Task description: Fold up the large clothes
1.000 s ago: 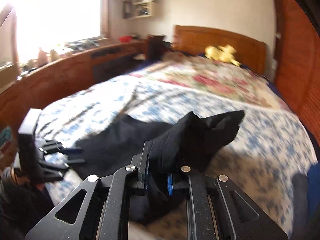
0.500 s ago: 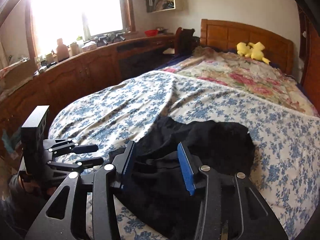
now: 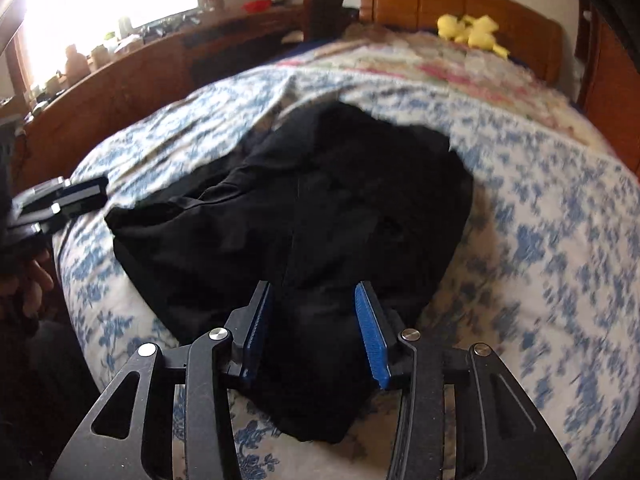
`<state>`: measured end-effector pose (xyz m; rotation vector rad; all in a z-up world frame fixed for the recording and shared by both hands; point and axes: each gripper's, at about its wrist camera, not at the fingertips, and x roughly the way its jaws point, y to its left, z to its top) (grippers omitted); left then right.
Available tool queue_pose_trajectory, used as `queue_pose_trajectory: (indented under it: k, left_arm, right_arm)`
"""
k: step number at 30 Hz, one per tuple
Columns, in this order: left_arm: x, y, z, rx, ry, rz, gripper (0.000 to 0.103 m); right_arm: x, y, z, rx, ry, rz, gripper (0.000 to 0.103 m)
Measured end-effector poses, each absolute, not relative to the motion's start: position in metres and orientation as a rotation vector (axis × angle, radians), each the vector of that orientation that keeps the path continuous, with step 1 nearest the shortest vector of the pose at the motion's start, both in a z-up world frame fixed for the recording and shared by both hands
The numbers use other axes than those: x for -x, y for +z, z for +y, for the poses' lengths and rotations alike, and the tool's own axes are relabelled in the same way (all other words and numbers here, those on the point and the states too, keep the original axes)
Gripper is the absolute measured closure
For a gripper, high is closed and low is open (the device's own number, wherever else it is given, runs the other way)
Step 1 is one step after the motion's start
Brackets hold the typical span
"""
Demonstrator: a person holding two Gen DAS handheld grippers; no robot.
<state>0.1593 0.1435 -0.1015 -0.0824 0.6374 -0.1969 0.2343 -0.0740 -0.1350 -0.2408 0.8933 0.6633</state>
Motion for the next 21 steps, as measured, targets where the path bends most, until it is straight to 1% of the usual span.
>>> queue_pose_trajectory:
  k: [3, 21]
  left_arm:
    - [-0.16, -0.103, 0.144, 0.102, -0.211, 0.638, 0.069]
    - [-0.156, -0.096, 0.1, 0.084, -0.327, 0.621, 0.069]
  right_arm:
    - [-0.229, -0.152, -0.069, 0.245, 0.654, 0.896, 0.06]
    - [-0.222, -0.145, -0.07, 0.243, 0.635, 0.863, 0.06]
